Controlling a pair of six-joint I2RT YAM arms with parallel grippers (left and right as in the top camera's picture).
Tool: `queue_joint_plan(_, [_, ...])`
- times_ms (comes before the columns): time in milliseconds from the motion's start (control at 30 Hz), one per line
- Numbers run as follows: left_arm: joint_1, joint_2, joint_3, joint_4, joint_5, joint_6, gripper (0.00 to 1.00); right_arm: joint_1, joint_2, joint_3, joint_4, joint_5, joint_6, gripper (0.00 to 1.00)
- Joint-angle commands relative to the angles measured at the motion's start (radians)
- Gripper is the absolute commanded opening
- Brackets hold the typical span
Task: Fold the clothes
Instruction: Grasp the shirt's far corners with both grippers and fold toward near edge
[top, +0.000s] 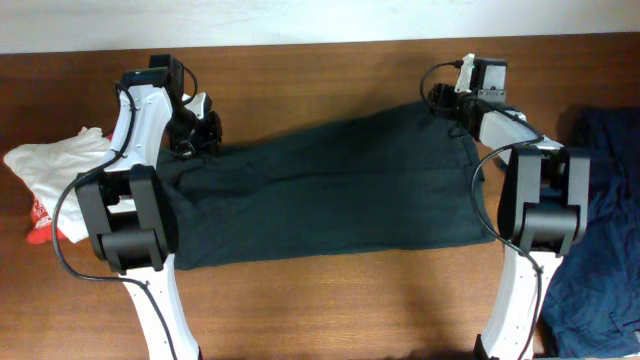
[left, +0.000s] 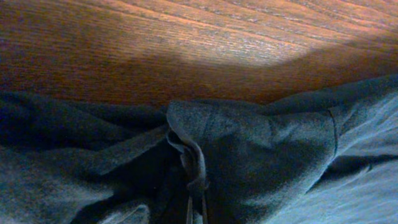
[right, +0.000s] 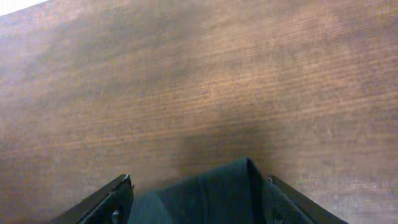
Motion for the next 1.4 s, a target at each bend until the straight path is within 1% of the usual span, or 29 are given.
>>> queue_joint_plan(0, [0.000,-0.041,0.007,-0.003,-0.011,0.006,0.00,0.006,0.054,0.008,0.003,0.027,0.043,0.69])
queue_joint_plan(133, [0.000,-0.041,0.007,-0.004,-0.011,0.005,0.00,0.006,0.060,0.008,0.039,0.031,0.043,0.47])
queue_joint_plan(167, [0.000,-0.041,0.007,-0.005,-0.011,0.005,0.00,0.007,0.060,0.008,0.044,0.031,0.043,0.44])
queue_joint_plan(200, [0.000,-0.041,0.007,-0.004,-0.011,0.005,0.00,0.006,0.060,0.008,0.043,0.032,0.043,0.35])
queue_joint_plan(233, [0.000,-0.041,0.007,-0.004,-0.011,0.005,0.00,0.006,0.060,0.008,0.041,0.033,0.043,0.31])
queue_joint_plan(267, [0.000,-0.041,0.007,-0.004,-0.011,0.005,0.00,0.006,0.060,0.008,0.041,0.044,0.043,0.18])
queue_joint_plan(333, [0.000,-0.041,0.007,-0.003,-0.011,0.005,0.00,0.006,0.060,0.008,0.035,0.050,0.043,0.04])
queue_joint_plan(400, [0.001,-0.041,0.007,-0.003,-0.011,0.005,0.00,0.005,0.060,0.010,0.004,0.050,0.043,0.04])
queue_joint_plan(467, [0.001,-0.041,0.007,-0.003,-0.011,0.005,0.00,0.001,0.043,0.021,-0.070,0.050,0.043,0.04])
queue_joint_plan(567, [0.005,-0.043,0.012,-0.005,-0.011,0.007,0.00,-0.026,-0.037,0.082,-0.290,0.051,0.042,0.04])
queue_joint_plan(600, [0.009,-0.050,0.018,-0.006,-0.011,0.022,0.00,-0.041,-0.074,0.118,-0.398,0.050,0.042,0.04])
queue_joint_plan(633, [0.013,-0.062,0.020,-0.012,-0.011,0.025,0.00,-0.049,-0.094,0.141,-0.466,0.050,0.042,0.04])
queue_joint_plan(700, [0.026,-0.104,0.021,-0.043,-0.011,0.024,0.00,-0.069,-0.146,0.213,-0.695,0.050,0.034,0.04])
queue_joint_plan(767, [0.031,-0.150,0.021,-0.106,-0.013,0.024,0.00,-0.075,-0.184,0.251,-0.873,0.051,0.003,0.04])
queue_joint_plan(800, [0.031,-0.163,0.021,-0.150,-0.018,0.024,0.00,-0.076,-0.195,0.253,-0.922,0.051,0.004,0.04])
queue_joint_plan(900, [0.031,-0.176,0.021,-0.341,-0.098,0.024,0.00,-0.075,-0.209,0.253,-1.093,0.051,0.000,0.04])
queue_joint_plan(967, [0.030,-0.176,0.021,-0.409,-0.135,0.024,0.00,-0.075,-0.209,0.253,-1.183,0.093,0.001,0.04])
queue_joint_plan(1033, [0.030,-0.176,0.021,-0.471,-0.137,0.024,0.00,-0.075,-0.209,0.253,-1.245,0.149,0.001,0.04])
queue_joint_plan(1133, [0.030,-0.179,0.004,-0.476,-0.141,0.024,0.00,-0.075,-0.209,0.253,-1.315,0.220,0.001,0.04])
queue_joint_plan(1367, [0.030,-0.197,-0.202,-0.476,-0.185,0.024,0.01,-0.075,-0.206,0.253,-1.373,0.220,0.001,0.04])
